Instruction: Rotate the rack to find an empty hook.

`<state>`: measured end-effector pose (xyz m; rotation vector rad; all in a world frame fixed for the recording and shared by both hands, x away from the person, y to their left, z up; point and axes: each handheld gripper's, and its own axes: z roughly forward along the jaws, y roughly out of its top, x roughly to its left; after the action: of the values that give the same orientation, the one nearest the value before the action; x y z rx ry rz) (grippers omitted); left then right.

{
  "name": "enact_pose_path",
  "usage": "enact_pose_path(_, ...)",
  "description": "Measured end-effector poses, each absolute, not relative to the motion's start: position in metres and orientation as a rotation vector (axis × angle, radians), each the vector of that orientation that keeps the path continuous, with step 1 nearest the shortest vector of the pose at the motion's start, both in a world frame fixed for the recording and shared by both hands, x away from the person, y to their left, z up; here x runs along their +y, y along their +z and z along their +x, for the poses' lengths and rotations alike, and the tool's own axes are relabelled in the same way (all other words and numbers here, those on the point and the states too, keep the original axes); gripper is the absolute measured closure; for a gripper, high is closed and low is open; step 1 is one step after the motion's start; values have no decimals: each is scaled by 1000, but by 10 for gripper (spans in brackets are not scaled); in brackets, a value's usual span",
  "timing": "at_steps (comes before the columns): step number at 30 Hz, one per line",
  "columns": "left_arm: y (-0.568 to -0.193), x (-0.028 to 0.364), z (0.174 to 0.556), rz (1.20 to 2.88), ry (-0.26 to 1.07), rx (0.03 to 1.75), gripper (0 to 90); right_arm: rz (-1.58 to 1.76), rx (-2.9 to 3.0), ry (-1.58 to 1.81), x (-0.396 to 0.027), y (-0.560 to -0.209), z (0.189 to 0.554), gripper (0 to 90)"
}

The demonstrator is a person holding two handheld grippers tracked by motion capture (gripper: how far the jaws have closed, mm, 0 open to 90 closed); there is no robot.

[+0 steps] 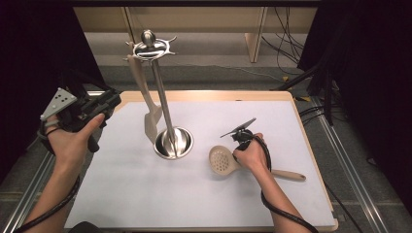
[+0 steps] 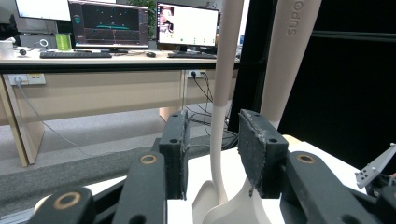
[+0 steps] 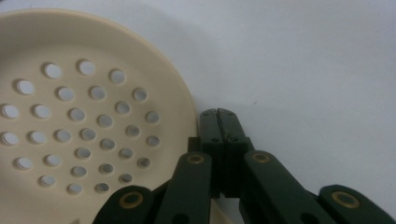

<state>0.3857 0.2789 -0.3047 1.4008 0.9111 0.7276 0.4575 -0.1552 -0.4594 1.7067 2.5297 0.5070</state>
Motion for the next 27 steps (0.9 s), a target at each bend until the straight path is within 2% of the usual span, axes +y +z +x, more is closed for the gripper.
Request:
enact_pose_path(15,-306,278,387,1415,723,913,624,1338,2855,412,-135,-458,408,900)
enact_pose_path(27,-308,279,387,1415,724,929,622,1330,2856,348,-141,-456,383,898)
